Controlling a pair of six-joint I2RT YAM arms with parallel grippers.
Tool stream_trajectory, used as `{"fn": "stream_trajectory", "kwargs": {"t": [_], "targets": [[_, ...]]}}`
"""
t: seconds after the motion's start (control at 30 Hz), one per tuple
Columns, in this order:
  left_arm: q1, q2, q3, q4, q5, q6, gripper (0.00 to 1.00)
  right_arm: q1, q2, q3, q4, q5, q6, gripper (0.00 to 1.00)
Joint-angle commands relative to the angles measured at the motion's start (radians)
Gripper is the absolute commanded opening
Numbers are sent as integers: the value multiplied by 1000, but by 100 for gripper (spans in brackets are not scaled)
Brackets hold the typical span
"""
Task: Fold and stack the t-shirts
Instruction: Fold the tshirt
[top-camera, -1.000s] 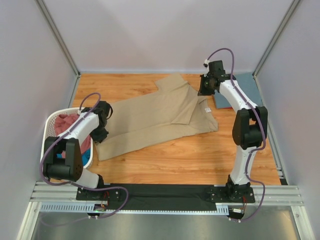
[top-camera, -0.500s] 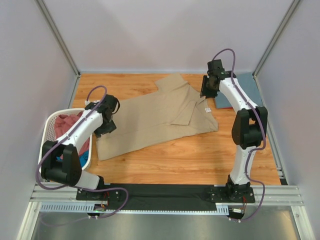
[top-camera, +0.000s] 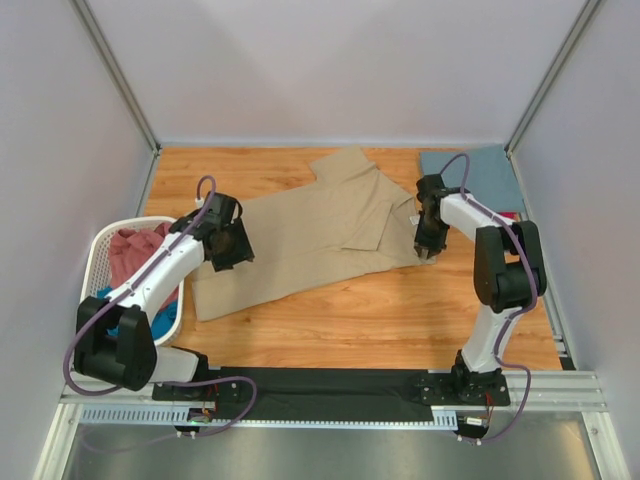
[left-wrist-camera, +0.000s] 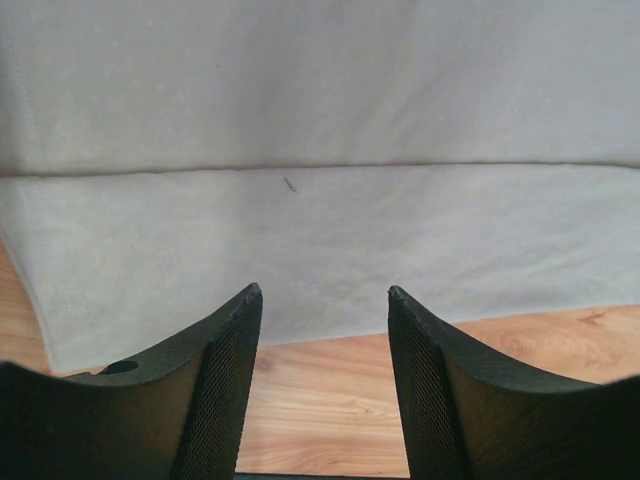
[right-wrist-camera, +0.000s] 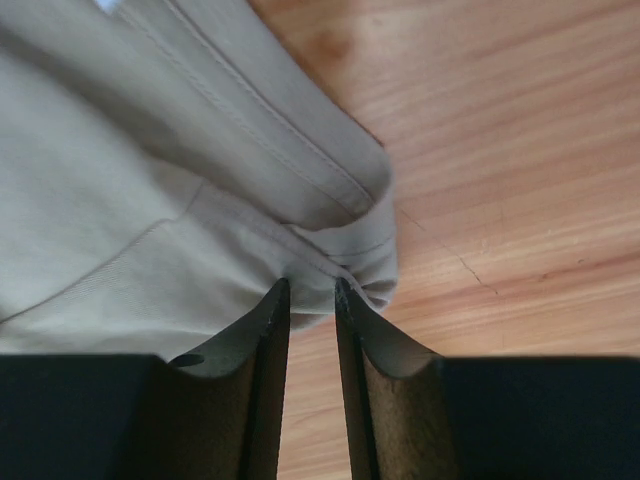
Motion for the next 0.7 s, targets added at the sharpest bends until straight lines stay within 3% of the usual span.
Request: {"fn": "stream_trajectory", "kwargs": {"t": [0.0,0.3,0.67], "targets": [[0,16,51,14,28,58,61,-4,-57,-88,58,85,83,26],[0,55,56,-54,-69,13,61,-13,-208,-304,55,112,227,27],[0,-29,19,53,103,58,61,-17,-333,-418,21,75,344,29]]}}
